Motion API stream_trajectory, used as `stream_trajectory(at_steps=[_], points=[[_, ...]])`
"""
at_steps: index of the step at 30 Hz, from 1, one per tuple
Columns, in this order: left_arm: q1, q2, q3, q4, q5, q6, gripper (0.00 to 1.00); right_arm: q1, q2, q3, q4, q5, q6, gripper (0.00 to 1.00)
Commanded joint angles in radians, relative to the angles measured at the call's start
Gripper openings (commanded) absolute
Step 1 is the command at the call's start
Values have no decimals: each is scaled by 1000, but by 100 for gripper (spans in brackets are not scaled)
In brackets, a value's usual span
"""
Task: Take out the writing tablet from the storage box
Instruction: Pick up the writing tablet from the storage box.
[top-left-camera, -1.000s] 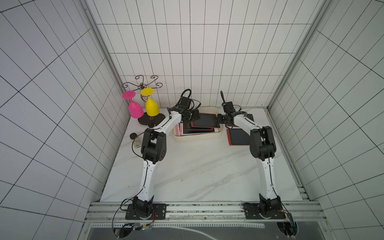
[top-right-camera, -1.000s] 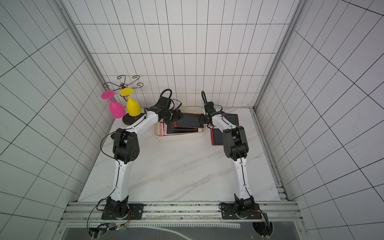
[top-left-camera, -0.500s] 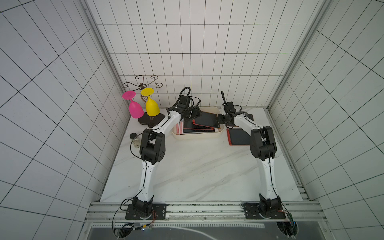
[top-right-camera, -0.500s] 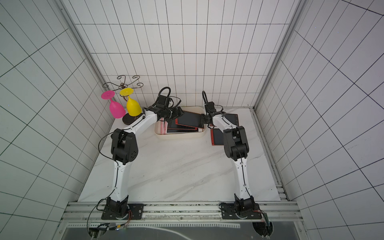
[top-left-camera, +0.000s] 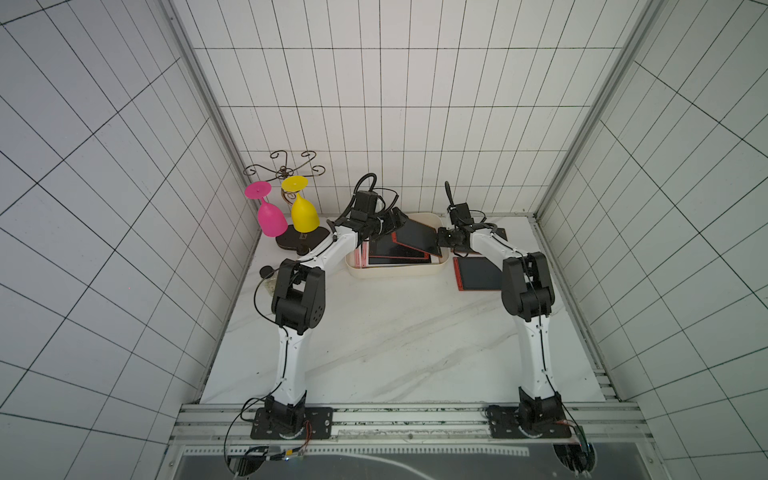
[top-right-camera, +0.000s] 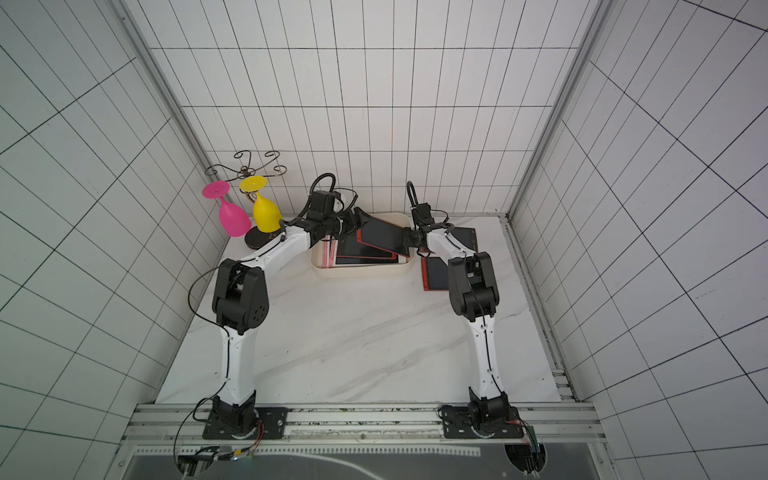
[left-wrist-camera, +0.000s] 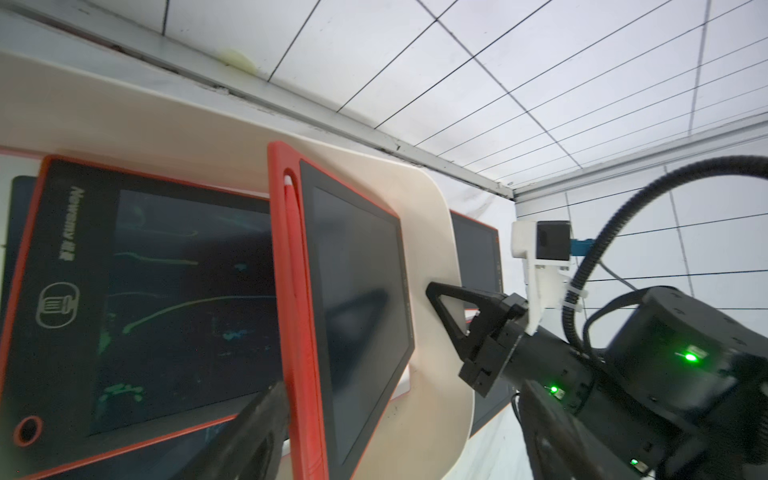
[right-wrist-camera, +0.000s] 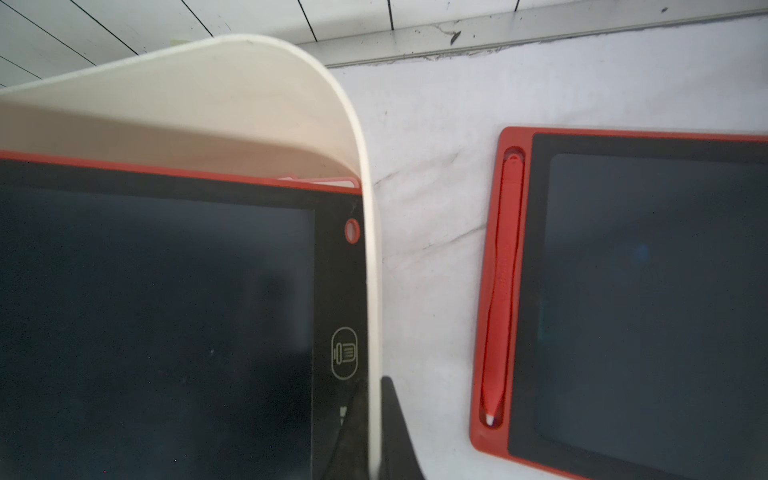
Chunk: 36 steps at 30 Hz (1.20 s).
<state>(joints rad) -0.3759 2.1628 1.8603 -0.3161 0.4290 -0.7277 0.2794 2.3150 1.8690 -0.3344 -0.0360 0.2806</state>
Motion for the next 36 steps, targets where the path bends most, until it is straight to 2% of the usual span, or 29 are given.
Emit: stream_trajectory(at_steps=[1,9,15,23,32,36], points=[[-49,-1,-24,78,116,-27,86,30,24,-62,-53,-109,31,0],[-49,44,29,-35,69,97,86,30,21,-64,-52,-111,30,0],[-40,63,64,-104,17,146,85,30,16,-69,-52,-106,29,0],[4,55,76,-173,-26,187,78,27,16,-70,-52,-104,29,0],[17,65,70,-196,-35,194,44,27,12,-69,-53,-101,38,0],[17,68,66,-196,-36,191,33,27,7,-73,-53,-99,38,0]])
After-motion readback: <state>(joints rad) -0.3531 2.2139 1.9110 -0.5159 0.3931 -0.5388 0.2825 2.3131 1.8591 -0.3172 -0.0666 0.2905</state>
